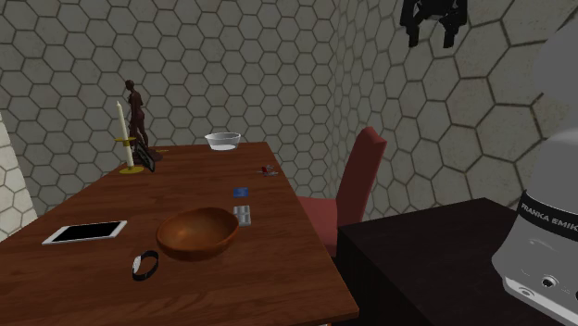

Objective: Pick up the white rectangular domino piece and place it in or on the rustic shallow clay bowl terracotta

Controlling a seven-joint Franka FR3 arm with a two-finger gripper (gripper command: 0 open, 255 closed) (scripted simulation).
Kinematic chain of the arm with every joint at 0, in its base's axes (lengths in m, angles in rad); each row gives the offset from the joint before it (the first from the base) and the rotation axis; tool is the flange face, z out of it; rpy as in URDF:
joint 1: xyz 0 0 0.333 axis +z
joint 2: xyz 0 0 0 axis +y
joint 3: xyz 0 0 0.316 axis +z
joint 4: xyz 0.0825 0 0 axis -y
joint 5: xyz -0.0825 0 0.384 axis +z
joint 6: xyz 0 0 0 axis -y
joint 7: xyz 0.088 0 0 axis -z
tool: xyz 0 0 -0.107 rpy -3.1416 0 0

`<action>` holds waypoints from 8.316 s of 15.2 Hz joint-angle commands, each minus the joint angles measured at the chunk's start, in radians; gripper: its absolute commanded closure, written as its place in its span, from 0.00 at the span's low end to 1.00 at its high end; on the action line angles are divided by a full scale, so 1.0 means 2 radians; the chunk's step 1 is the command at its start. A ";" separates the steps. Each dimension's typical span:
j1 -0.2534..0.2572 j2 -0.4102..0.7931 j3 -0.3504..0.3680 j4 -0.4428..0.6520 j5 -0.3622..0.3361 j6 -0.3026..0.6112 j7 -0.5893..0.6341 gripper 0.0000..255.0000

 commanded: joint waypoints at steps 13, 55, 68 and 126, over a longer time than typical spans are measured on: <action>0.042 0.096 0.096 -0.068 0.063 0.178 0.098 0.00; 0.233 0.794 0.137 0.330 -0.188 0.479 0.482 0.00; 0.235 0.803 0.134 0.333 -0.190 0.484 0.483 1.00; 0.321 0.690 0.194 0.290 -0.172 0.408 0.611 1.00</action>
